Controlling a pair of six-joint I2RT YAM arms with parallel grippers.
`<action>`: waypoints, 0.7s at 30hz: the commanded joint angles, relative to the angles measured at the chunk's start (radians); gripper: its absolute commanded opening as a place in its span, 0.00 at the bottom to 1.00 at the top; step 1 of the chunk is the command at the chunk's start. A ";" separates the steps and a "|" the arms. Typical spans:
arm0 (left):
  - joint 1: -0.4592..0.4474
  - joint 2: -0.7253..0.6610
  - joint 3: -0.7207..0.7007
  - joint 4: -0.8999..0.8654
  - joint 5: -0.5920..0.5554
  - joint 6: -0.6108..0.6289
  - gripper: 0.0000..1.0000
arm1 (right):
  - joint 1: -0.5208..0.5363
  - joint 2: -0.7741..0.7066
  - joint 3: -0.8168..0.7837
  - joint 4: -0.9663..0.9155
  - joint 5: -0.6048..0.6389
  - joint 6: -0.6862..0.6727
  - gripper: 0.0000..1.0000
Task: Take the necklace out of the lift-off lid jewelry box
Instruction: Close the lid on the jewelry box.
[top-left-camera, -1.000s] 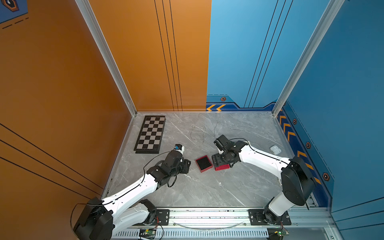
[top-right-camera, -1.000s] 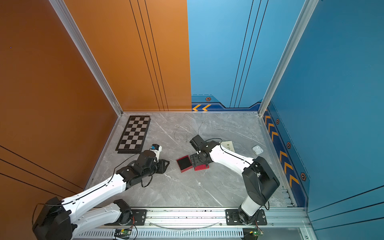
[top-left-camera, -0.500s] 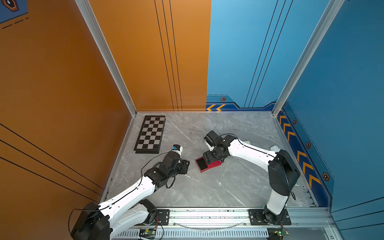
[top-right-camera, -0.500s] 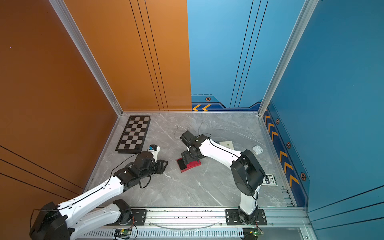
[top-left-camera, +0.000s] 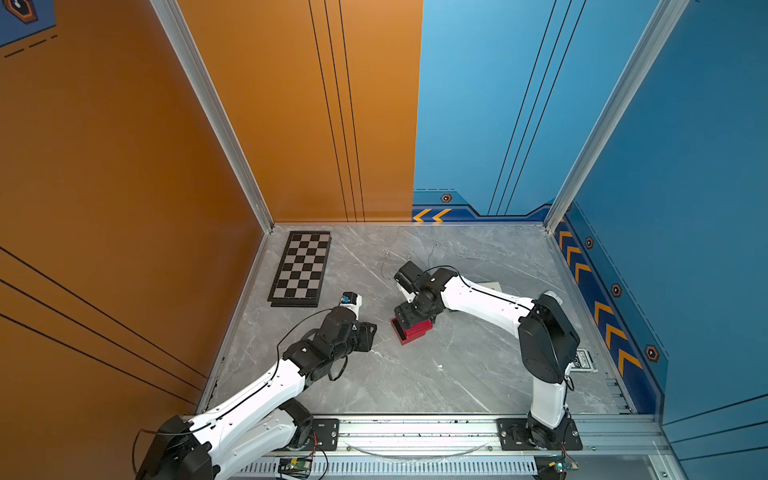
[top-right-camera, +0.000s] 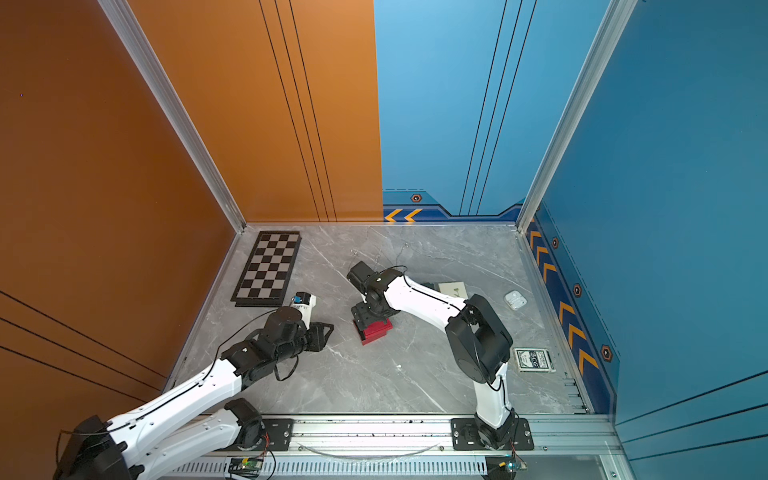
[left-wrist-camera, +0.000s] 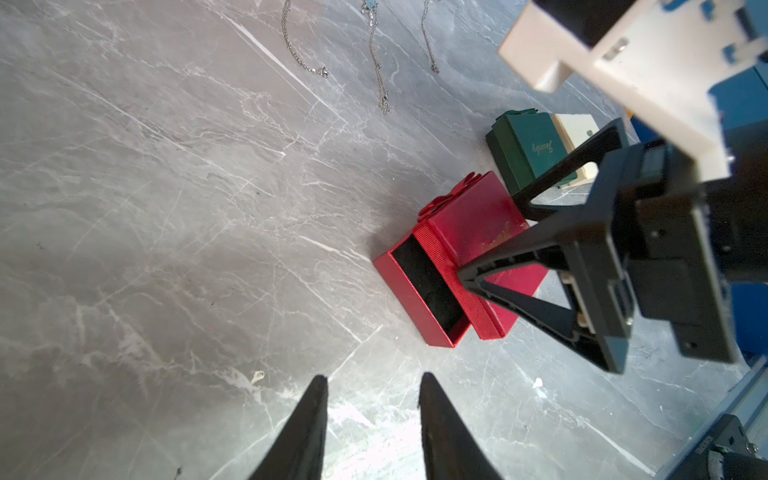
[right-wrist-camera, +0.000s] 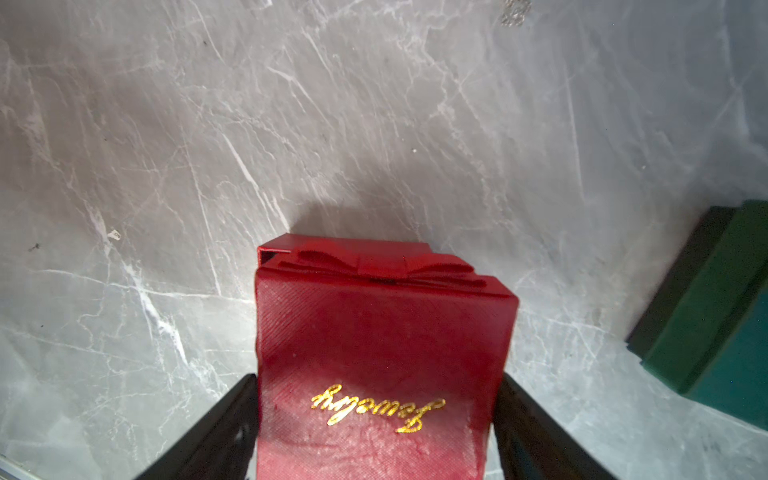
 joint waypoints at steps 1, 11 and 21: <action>0.014 -0.017 -0.018 -0.025 0.007 0.000 0.39 | 0.015 0.022 0.031 -0.043 -0.002 -0.021 0.84; 0.019 -0.021 -0.024 -0.024 0.011 0.003 0.39 | 0.028 0.034 0.037 -0.043 0.002 -0.015 0.84; 0.024 -0.025 -0.026 -0.027 0.014 0.003 0.39 | 0.030 0.051 0.052 -0.043 0.008 -0.018 0.84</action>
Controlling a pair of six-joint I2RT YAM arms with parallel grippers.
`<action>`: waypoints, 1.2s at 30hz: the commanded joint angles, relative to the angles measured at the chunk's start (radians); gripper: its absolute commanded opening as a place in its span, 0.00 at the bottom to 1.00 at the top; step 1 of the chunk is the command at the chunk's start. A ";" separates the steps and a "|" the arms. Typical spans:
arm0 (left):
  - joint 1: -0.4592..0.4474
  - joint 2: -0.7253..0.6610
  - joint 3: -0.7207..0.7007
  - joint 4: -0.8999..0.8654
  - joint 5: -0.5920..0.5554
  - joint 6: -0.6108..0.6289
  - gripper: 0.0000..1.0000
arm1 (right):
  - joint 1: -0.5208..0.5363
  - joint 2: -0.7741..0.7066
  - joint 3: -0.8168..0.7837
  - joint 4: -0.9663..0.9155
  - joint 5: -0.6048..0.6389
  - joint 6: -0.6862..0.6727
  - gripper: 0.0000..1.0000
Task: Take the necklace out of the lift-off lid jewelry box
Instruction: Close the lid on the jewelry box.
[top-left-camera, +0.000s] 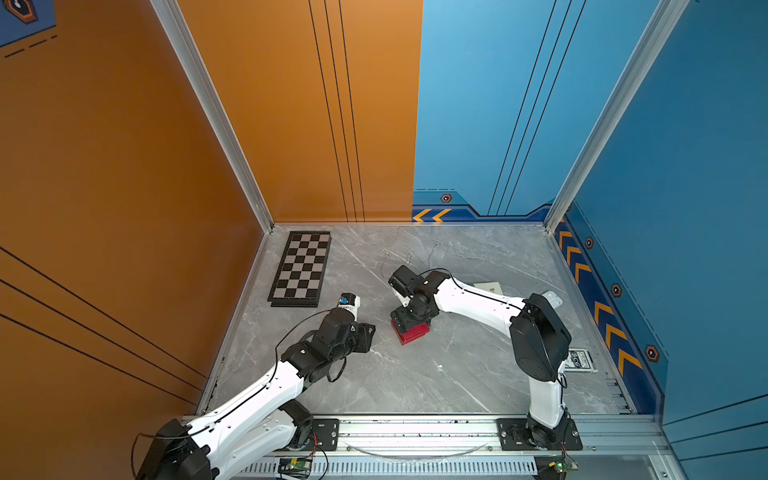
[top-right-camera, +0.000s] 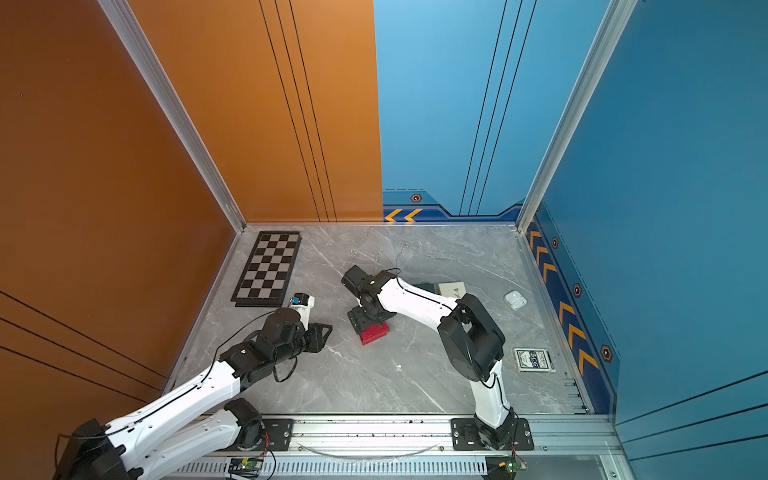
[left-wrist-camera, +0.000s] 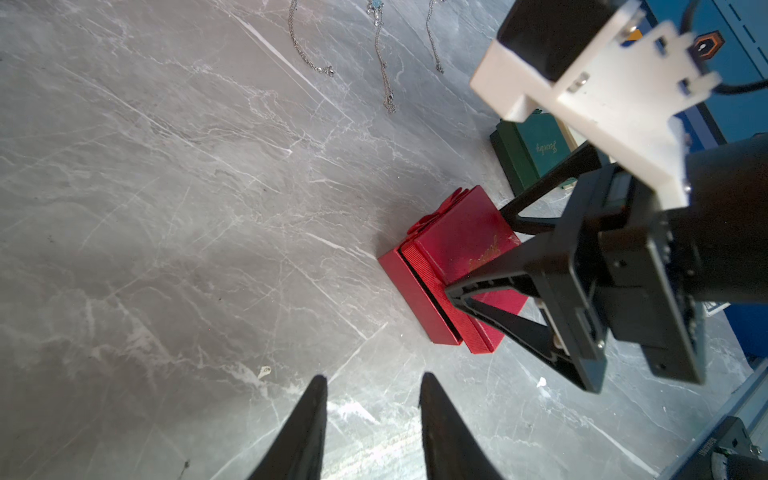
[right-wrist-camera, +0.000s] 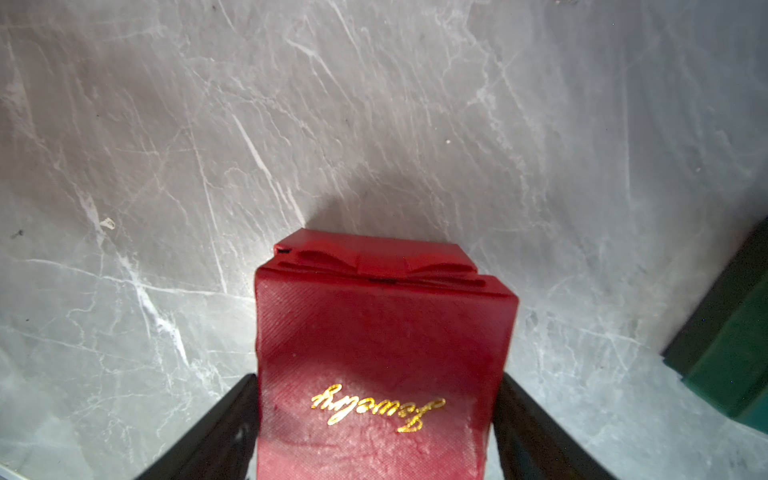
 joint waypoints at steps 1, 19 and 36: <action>0.014 -0.015 -0.012 -0.023 0.014 0.003 0.39 | 0.007 0.015 0.032 -0.033 0.007 -0.014 0.84; 0.020 -0.014 -0.015 -0.023 0.019 0.006 0.39 | 0.011 0.037 0.044 -0.033 0.002 -0.012 0.84; 0.028 -0.018 -0.017 -0.023 0.023 0.007 0.39 | 0.017 0.061 0.040 -0.042 0.026 -0.013 0.84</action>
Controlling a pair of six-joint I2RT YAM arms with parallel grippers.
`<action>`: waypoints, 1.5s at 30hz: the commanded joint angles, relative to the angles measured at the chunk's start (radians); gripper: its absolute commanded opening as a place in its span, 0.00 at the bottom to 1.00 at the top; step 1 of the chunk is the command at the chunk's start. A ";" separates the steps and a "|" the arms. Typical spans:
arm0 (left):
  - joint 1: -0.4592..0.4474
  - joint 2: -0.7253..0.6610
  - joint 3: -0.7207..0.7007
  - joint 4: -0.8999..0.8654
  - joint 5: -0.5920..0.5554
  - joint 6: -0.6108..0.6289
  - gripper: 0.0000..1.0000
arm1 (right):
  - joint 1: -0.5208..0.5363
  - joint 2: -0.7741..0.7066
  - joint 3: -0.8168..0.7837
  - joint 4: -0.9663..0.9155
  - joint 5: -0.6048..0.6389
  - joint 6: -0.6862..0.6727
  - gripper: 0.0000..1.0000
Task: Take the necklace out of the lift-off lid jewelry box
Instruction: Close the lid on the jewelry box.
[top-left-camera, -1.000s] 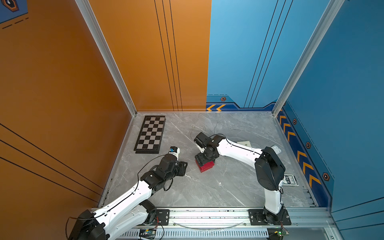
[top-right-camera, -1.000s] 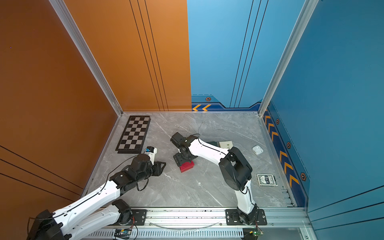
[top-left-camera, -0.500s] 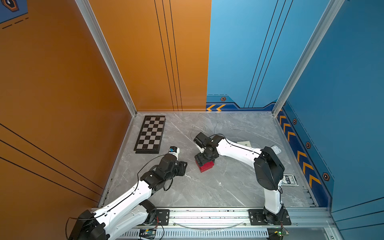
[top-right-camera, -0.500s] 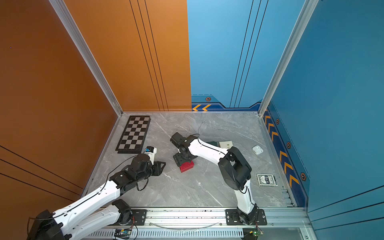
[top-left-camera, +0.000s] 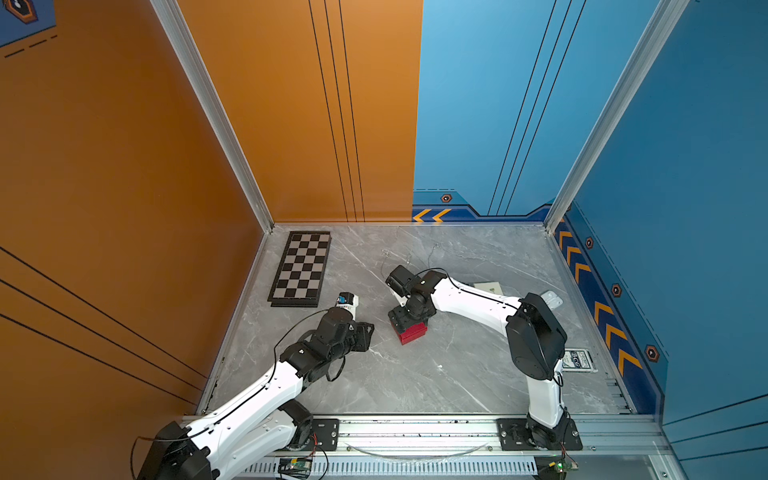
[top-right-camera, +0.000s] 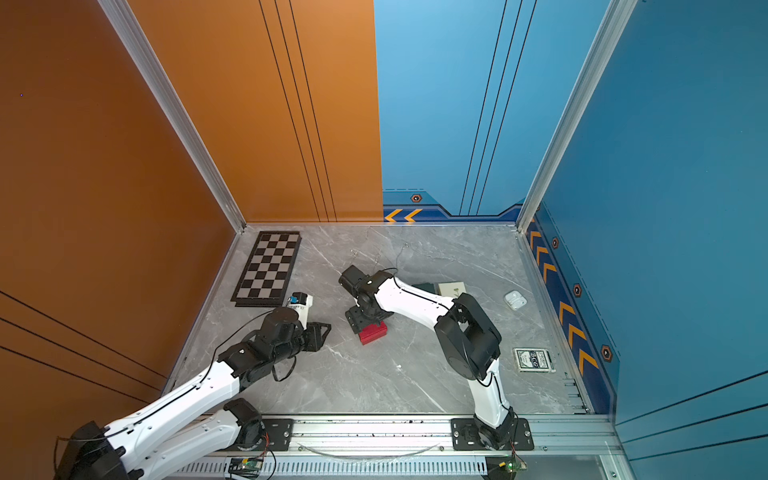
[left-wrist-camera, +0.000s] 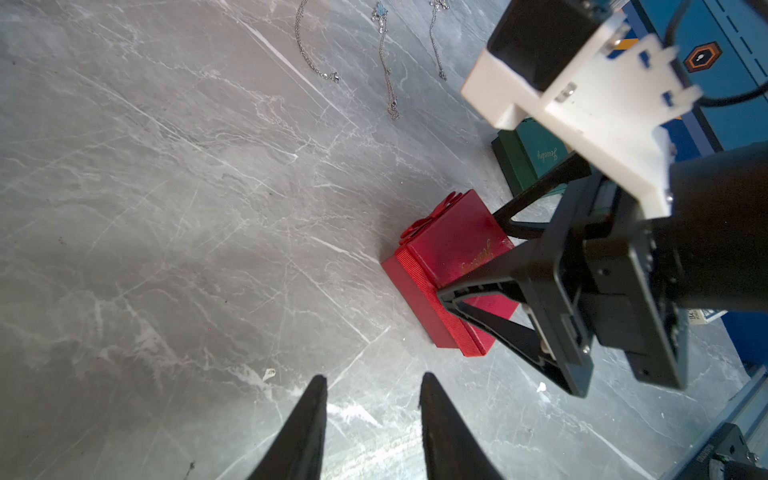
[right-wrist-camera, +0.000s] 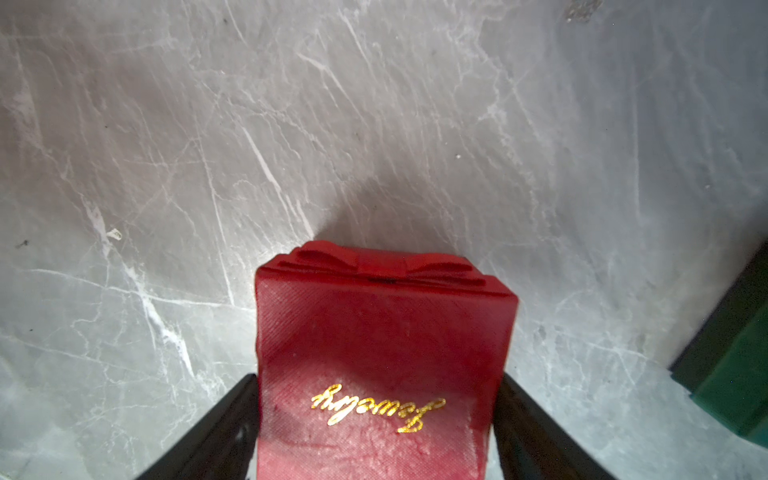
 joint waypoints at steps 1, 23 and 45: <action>0.014 -0.011 -0.017 -0.023 0.017 0.007 0.39 | 0.010 0.037 0.012 -0.043 0.022 -0.012 0.84; 0.023 -0.006 -0.010 -0.022 0.022 0.013 0.39 | 0.020 0.043 -0.010 -0.042 0.074 -0.006 0.84; 0.025 -0.011 -0.018 -0.022 0.023 0.009 0.39 | 0.004 -0.037 -0.001 -0.029 0.007 -0.003 0.84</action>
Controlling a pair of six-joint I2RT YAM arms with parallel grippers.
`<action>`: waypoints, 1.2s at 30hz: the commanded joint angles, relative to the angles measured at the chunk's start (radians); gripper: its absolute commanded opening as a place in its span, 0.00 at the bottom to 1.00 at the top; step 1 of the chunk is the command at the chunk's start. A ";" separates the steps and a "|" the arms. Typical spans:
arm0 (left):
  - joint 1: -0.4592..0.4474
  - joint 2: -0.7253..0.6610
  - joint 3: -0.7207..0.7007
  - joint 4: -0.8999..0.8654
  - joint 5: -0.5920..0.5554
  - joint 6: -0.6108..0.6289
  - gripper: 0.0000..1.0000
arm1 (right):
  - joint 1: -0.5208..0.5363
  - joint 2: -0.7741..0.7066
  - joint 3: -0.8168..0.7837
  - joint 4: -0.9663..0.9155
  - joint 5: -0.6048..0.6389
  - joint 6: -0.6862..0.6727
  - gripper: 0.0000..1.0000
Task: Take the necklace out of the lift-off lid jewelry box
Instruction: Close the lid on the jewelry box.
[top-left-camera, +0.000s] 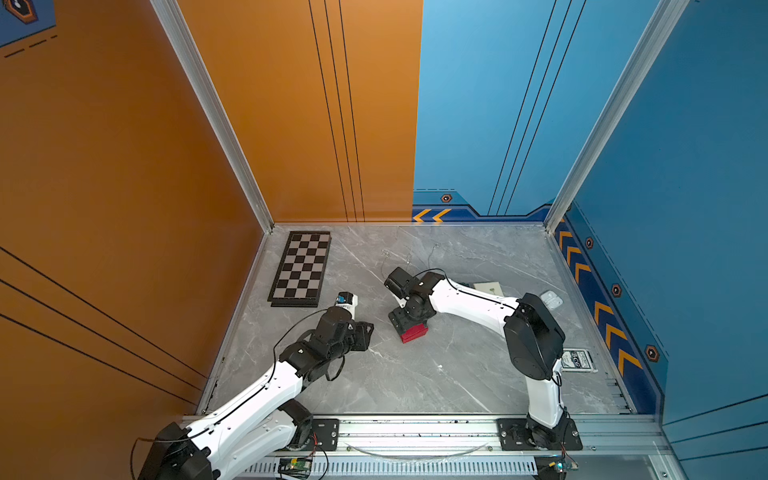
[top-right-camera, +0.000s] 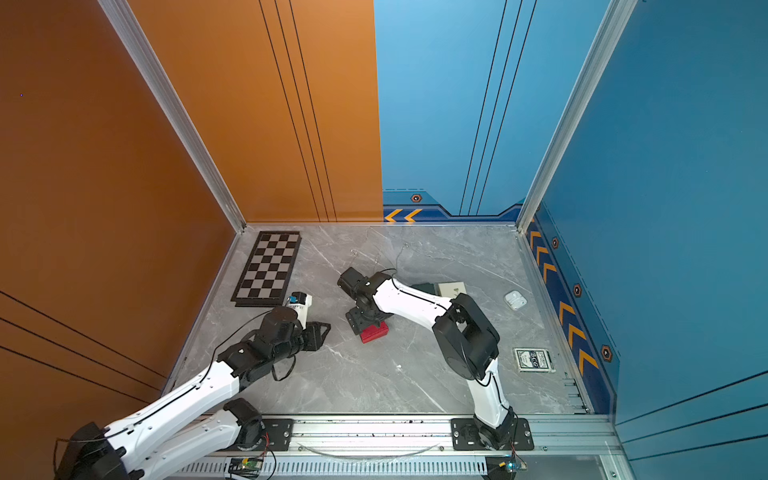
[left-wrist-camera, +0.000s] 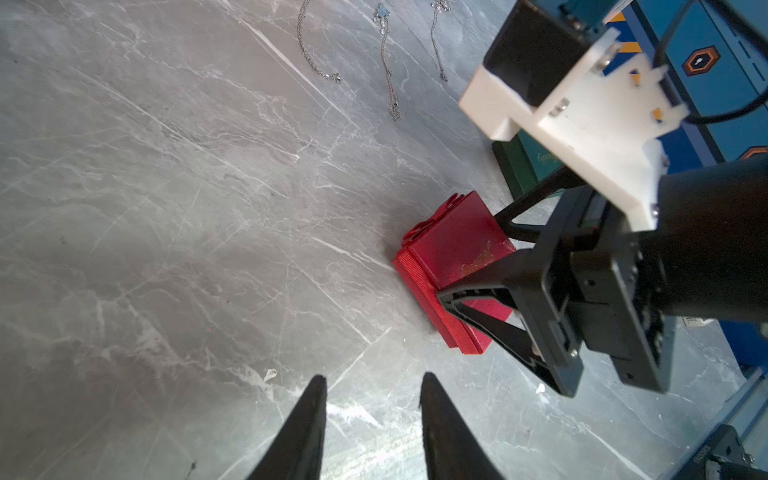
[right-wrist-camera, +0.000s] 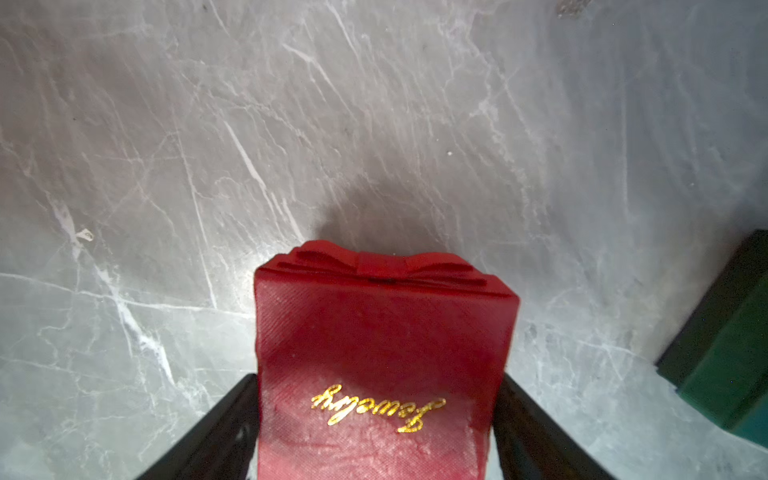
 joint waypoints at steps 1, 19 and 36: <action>0.011 -0.010 -0.017 -0.023 0.014 0.008 0.39 | -0.005 -0.049 -0.001 -0.023 -0.027 -0.002 0.84; 0.012 -0.011 -0.016 -0.023 0.013 0.008 0.39 | -0.014 -0.048 0.002 -0.024 -0.020 -0.017 0.84; 0.012 -0.010 -0.014 -0.023 0.012 0.008 0.39 | -0.018 -0.032 0.000 -0.026 -0.055 -0.027 0.84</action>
